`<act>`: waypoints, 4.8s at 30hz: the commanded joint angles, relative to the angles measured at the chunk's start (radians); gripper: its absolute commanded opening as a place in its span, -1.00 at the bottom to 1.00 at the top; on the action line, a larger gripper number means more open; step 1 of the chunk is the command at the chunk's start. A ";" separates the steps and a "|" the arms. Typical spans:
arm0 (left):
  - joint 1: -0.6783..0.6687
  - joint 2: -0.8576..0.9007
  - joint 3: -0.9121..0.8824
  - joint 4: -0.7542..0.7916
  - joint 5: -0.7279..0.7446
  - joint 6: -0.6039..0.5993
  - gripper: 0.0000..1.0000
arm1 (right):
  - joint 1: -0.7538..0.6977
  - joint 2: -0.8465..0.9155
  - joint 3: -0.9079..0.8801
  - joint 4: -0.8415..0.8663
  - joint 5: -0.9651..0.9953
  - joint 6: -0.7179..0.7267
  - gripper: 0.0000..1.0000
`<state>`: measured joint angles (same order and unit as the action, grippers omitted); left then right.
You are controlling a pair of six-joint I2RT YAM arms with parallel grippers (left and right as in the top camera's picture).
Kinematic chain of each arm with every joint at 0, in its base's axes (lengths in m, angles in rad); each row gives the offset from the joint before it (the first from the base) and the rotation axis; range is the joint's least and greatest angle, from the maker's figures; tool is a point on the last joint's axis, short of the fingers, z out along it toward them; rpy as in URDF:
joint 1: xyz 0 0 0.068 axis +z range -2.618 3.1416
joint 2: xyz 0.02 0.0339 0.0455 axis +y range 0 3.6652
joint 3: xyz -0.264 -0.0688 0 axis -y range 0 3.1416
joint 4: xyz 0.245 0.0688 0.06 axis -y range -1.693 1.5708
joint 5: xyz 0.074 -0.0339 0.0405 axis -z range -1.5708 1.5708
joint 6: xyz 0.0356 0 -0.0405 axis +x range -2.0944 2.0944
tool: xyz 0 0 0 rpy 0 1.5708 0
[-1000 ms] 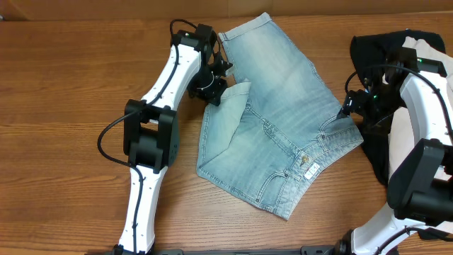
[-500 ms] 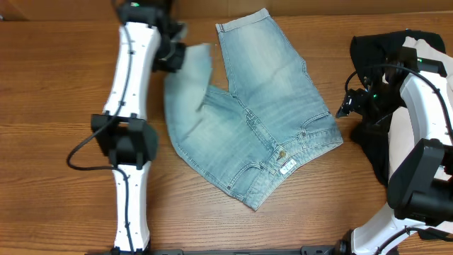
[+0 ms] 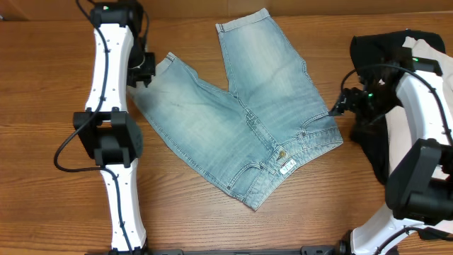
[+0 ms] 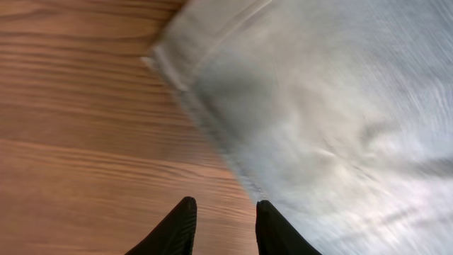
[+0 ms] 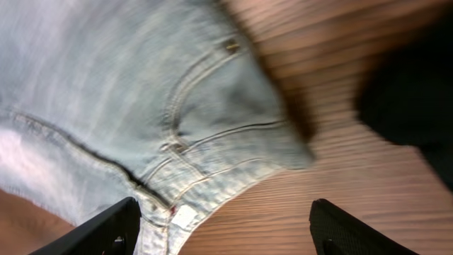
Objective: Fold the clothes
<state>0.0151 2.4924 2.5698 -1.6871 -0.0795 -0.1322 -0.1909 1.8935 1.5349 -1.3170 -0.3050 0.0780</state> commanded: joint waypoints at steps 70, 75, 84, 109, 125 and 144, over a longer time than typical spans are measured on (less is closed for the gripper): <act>-0.401 0.325 0.016 0.467 0.093 0.085 1.00 | 0.118 -0.327 -0.244 0.291 0.068 0.232 0.67; -0.367 0.388 0.016 0.353 0.118 0.051 1.00 | 0.119 -0.327 -0.244 0.292 0.068 0.232 0.67; -0.319 0.423 0.018 0.331 0.146 0.050 0.95 | 0.119 -0.327 -0.245 0.298 0.068 0.232 0.67; -0.256 0.423 0.019 0.211 0.061 -0.224 -0.92 | 0.151 -0.325 -0.280 0.314 0.068 0.233 0.66; -0.045 0.423 0.002 -0.004 -0.016 -0.159 -0.91 | 0.239 -0.307 -0.359 0.487 0.068 0.264 0.65; -0.007 0.193 0.002 -0.004 0.108 0.047 0.99 | 0.317 -0.197 -0.388 0.633 0.064 0.240 0.72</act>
<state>-0.0002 2.7419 2.5961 -1.6978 0.0502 -0.1371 0.1261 1.6943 1.1534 -0.6918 -0.2375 0.3321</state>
